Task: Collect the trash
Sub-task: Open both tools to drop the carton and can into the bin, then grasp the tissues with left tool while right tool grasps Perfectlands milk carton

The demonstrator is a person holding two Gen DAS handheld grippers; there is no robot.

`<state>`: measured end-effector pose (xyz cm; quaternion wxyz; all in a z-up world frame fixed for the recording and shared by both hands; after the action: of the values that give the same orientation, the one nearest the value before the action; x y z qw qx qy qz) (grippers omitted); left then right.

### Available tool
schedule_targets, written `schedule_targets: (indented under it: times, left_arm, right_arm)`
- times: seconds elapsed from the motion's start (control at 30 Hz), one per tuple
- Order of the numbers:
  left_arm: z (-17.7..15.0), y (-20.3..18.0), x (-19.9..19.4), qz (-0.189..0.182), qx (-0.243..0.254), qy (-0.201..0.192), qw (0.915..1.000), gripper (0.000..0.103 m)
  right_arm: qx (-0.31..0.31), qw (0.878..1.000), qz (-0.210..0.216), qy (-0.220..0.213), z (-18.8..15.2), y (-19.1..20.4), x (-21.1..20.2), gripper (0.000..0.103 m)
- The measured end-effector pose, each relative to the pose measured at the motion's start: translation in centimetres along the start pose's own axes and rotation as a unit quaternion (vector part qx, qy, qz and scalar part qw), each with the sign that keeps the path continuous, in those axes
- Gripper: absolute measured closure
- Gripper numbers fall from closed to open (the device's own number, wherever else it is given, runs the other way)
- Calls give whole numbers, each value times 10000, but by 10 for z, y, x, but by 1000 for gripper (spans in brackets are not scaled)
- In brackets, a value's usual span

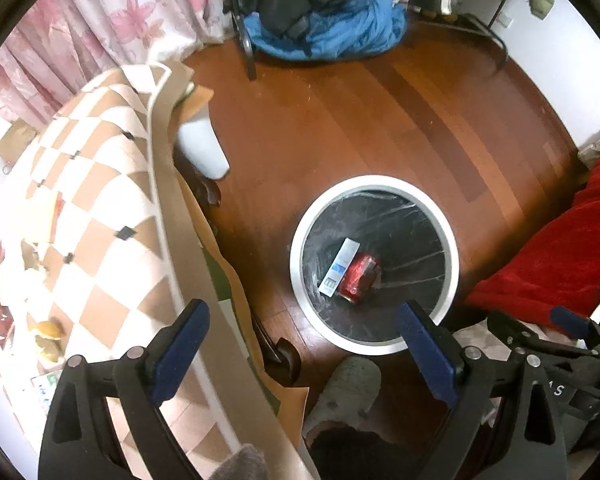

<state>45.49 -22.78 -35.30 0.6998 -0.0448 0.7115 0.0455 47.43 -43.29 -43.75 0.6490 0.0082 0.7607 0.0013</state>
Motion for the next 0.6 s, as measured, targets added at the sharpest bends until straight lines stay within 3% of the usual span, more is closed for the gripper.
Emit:
schedule_targets:
  times: [0.4,0.6]
  left_arm:
    - [-32,21,-94,-139,-120,-751,9970,7]
    - [-51,66,-148,-267,-495,-1242,9907,7]
  right_arm:
    - [-139,9970,55,-759,-47,15,-113,0]
    - [-233,9901,595,-1249,-75,42,-177,0]
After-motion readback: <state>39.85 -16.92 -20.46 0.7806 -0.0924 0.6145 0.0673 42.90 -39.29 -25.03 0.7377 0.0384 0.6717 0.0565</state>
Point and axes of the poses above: each gripper's, at about its wrist camera, not at the fingertips, and x roughly the way its jaws point, y to its left, z to its top, the point moved 6 cm from there along x, roughly the way its jaws point, and after that the axes turned 14 degrees about y, right-handed, at the moved point
